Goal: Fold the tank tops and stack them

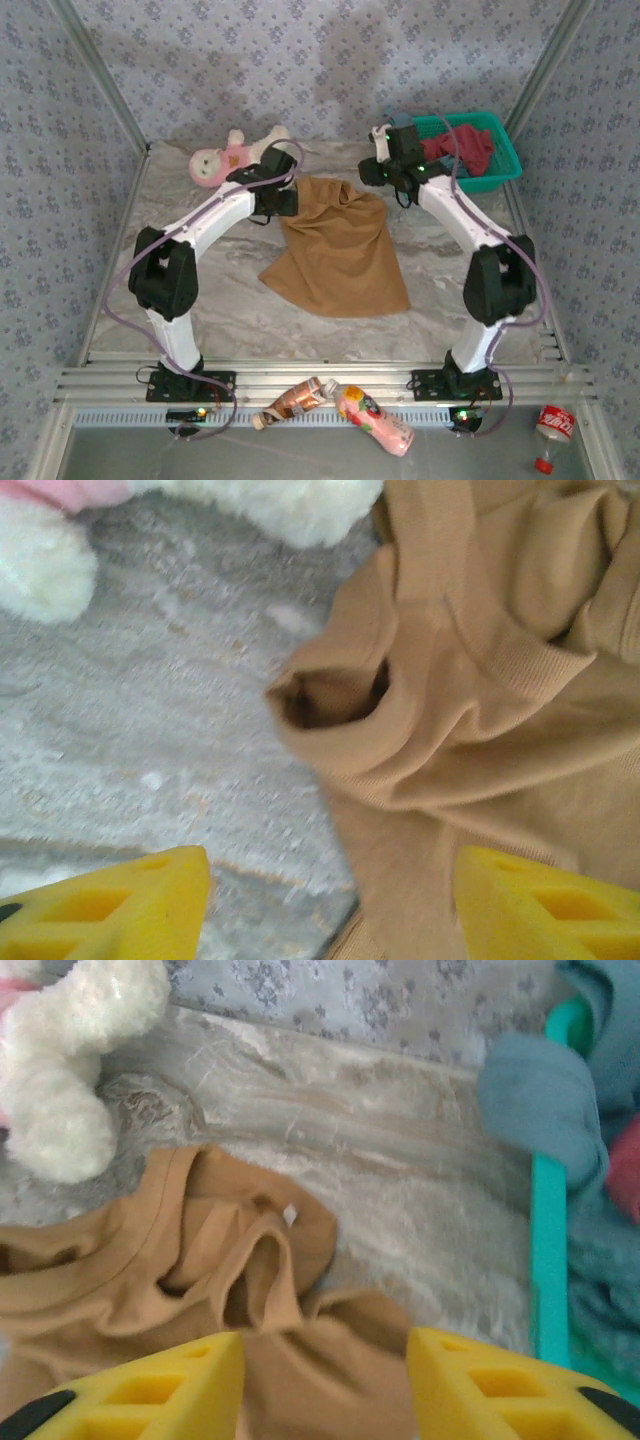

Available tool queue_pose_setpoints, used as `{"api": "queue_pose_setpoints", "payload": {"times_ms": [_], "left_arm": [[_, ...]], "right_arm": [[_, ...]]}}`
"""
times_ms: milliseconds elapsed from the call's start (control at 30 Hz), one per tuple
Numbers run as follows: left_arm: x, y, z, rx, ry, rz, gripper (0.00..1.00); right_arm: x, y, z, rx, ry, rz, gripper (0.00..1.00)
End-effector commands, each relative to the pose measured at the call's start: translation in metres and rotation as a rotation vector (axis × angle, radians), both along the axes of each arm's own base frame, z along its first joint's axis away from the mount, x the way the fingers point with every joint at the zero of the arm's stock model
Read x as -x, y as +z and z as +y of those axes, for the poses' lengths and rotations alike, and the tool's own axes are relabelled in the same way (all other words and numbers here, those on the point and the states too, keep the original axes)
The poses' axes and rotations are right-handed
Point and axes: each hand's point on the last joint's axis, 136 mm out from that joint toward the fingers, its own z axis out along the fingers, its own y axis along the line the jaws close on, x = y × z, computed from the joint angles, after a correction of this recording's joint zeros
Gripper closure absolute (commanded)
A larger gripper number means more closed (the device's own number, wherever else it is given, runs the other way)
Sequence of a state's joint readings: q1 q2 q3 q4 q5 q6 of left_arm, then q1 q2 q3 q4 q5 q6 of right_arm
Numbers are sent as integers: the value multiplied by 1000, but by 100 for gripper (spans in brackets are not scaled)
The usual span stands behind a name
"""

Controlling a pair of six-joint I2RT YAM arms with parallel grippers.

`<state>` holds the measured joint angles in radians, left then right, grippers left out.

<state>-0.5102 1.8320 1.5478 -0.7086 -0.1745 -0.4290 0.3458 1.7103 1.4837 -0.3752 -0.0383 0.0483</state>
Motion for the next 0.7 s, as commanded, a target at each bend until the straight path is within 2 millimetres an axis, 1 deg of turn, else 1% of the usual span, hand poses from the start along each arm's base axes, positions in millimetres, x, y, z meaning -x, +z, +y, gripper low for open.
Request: {"api": "queue_pose_setpoints", "payload": {"times_ms": [0,33,67,133,233,267,367,533,567,667], "left_arm": [[58,1,35,-51,-25,150,35],[73,-6,41,-50,-20,183,36],[84,-13,44,-39,-21,206,36],[104,-32,45,-7,-19,251,37],[122,-59,47,-1,-20,319,40],[124,-67,48,-3,-16,329,41],[126,-82,44,20,-20,359,43],[130,-106,42,9,-14,430,49],[130,-110,41,9,-14,434,49],[126,-117,42,-4,-18,431,52]], "right_arm": [[72,-30,-15,-71,-59,221,48],[92,-42,-21,-79,-96,261,48],[110,-57,-27,-79,-133,302,47],[146,-81,-39,-68,-205,372,47],[188,-108,-50,-41,-262,453,46],[198,-116,-53,-31,-283,472,45],[219,-137,-57,-21,-337,525,45],[240,-171,-67,-16,-441,582,45],[236,-174,-66,-31,-446,563,45],[242,-185,-68,-23,-447,590,46]]}}
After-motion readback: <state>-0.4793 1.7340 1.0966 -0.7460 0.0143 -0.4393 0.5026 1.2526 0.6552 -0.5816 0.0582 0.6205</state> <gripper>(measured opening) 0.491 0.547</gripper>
